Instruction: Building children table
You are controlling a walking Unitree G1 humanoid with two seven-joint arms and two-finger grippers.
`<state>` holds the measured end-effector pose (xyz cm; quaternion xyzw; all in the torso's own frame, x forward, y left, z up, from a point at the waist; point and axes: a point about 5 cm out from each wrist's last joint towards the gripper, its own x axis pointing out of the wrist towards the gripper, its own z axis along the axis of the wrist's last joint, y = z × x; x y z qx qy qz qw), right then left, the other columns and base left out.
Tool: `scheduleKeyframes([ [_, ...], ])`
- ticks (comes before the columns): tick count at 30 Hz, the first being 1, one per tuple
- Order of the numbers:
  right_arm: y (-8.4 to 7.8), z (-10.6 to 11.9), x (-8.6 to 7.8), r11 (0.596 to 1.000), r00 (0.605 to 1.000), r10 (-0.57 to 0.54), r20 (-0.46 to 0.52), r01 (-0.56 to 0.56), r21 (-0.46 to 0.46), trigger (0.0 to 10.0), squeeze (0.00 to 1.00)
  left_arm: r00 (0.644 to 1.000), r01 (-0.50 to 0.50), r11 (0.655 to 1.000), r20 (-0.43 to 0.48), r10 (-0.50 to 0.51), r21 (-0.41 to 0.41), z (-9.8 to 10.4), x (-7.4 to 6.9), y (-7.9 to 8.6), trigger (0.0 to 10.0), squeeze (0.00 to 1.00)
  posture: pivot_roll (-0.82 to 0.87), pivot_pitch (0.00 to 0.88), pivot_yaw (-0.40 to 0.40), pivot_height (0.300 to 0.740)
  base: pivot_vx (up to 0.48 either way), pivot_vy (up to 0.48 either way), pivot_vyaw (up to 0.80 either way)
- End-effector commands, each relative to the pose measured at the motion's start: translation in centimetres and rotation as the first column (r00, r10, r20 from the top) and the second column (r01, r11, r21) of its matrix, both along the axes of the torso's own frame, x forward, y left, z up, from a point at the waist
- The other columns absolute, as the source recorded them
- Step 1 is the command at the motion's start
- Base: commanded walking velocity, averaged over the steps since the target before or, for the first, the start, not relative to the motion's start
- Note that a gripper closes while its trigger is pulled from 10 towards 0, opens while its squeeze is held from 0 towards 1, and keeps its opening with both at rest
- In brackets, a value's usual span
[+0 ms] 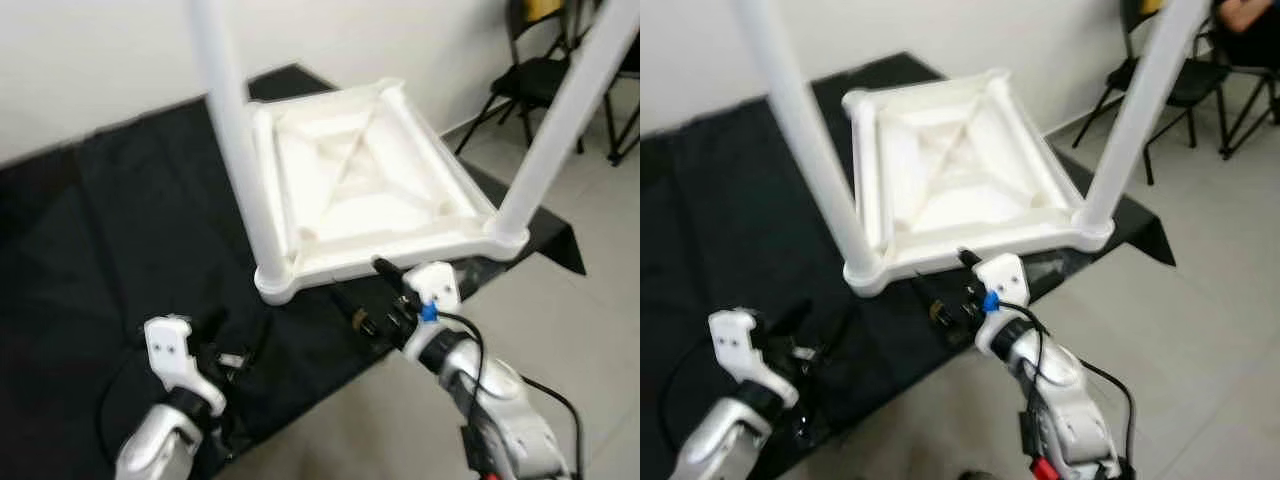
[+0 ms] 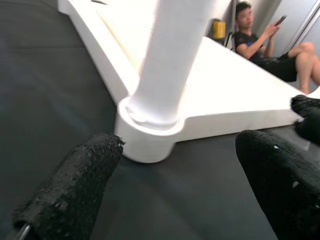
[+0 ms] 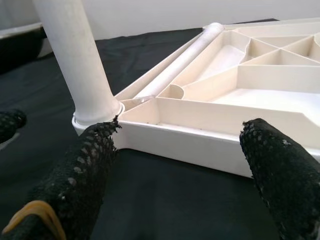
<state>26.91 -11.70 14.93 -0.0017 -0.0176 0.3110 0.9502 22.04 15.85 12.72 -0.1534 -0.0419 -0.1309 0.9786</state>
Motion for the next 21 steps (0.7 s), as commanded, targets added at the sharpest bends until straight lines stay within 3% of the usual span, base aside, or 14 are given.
scheduleKeyframes([
  [1, 0.7, -0.6, -0.2, 0.999, 0.999, 0.032, -0.014, -0.032, -0.013, 10.0, 0.0, 0.999, -0.008, 1.0, -0.041, 0.009, 0.01, -0.6, -0.3, 0.3, 10.0, 0.0, 0.0, 0.15, 0.037, 0.74, 0.0, -0.469, 0.0],
  [5, 0.7, -0.8, -0.2, 0.999, 0.999, 0.034, -0.026, -0.034, -0.014, 10.0, 0.0, 0.999, 0.003, 1.0, -0.041, -0.002, 0.022, -0.6, -0.1, 0.1, 10.0, 0.0, 0.0, 0.149, 0.037, 0.74, 0.0, -0.471, 0.0],
  [21, 1.2, -1.6, -0.4, 0.991, 0.99, 0.131, -0.054, -0.132, -0.015, 10.0, 0.0, 0.997, 0.07, 0.994, -0.03, -0.068, 0.08, -0.3, 0.4, -0.9, 10.0, 0.0, 0.0, 0.138, 0.033, 0.74, 0.0, -0.469, 0.79],
])
